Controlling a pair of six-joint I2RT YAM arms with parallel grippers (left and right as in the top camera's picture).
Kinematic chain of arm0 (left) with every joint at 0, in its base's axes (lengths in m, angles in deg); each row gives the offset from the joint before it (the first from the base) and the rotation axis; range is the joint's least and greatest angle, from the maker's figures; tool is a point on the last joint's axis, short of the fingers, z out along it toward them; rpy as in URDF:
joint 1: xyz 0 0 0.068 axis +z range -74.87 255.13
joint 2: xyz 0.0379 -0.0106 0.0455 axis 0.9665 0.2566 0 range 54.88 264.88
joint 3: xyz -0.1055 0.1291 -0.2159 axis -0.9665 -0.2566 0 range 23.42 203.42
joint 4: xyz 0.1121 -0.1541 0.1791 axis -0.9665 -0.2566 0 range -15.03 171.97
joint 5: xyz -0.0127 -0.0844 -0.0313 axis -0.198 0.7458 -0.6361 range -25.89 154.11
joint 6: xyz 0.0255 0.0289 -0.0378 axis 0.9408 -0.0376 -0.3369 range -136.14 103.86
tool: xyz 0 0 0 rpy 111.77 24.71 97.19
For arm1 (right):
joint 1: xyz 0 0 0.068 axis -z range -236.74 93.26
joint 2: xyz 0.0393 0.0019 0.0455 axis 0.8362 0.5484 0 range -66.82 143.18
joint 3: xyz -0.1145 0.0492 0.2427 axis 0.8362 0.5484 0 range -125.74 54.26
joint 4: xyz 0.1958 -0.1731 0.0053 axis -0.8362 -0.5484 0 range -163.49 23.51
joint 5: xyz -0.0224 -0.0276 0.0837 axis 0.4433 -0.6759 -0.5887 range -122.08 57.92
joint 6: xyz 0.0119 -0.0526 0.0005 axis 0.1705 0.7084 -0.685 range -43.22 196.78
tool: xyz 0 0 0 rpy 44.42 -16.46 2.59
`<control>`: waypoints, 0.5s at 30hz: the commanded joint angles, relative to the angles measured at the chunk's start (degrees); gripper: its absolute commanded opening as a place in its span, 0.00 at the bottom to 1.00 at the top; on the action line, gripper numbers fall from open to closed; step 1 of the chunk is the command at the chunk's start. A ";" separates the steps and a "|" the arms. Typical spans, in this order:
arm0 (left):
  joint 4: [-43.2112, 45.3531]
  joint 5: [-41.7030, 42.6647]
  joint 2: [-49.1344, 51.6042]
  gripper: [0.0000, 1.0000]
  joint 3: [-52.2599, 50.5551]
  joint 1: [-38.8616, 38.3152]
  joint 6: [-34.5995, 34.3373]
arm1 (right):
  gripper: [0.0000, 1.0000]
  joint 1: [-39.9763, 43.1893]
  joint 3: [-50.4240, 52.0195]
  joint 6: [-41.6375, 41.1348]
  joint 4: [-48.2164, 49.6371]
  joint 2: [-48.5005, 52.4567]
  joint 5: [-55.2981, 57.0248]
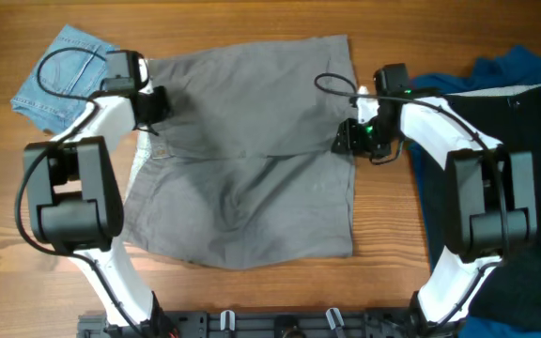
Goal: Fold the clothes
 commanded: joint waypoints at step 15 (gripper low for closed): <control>3.41 3.82 2.32 0.26 2.67 4.09 -2.86 | 0.42 12.57 -1.57 -12.02 -15.37 1.75 18.03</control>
